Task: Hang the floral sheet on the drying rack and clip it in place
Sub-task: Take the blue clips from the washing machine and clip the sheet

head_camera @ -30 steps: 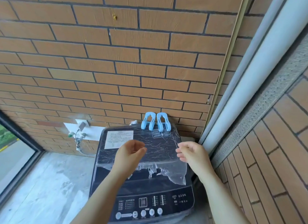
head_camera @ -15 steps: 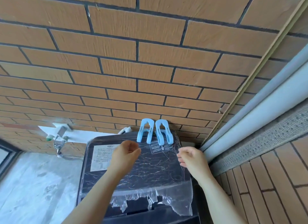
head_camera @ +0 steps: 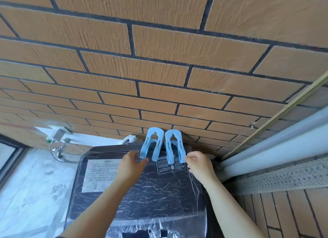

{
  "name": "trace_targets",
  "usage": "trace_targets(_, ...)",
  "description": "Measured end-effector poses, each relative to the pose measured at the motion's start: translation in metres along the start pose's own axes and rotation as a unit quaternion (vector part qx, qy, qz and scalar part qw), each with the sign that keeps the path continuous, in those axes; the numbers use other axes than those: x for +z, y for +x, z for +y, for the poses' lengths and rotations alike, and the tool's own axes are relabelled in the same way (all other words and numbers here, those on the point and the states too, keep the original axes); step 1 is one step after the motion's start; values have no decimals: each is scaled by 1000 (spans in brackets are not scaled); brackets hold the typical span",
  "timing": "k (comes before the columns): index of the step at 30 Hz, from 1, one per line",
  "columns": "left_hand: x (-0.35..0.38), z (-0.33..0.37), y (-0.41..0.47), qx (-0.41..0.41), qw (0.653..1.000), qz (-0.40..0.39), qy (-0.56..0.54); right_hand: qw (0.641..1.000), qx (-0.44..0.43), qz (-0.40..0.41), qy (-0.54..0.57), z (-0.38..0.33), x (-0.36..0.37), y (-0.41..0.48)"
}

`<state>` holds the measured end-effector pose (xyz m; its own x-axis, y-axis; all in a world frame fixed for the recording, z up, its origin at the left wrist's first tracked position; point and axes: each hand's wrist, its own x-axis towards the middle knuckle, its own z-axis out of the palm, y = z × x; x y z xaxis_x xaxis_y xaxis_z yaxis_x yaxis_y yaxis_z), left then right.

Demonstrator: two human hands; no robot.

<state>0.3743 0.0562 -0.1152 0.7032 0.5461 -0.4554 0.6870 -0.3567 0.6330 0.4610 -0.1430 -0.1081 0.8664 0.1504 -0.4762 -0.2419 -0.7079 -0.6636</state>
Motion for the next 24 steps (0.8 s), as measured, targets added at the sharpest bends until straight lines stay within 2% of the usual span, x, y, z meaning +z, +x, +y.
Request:
trace_targets(7,17,7,32,-26,1000,0,17,998,-14,-11,-54,2,16,20)
trace_targets(12,15,1,47,-31,998,-23,43,999,-18,-24,-16,13,20,16)
trace_targets(18,7,-27,-7,-48,998,-19,-43,999,-32,-1,17,33,27,-27)
trace_targets(24,4,-78,-55,-59,997,-55,-19,999,-15,-45,-17,67,44,-69)
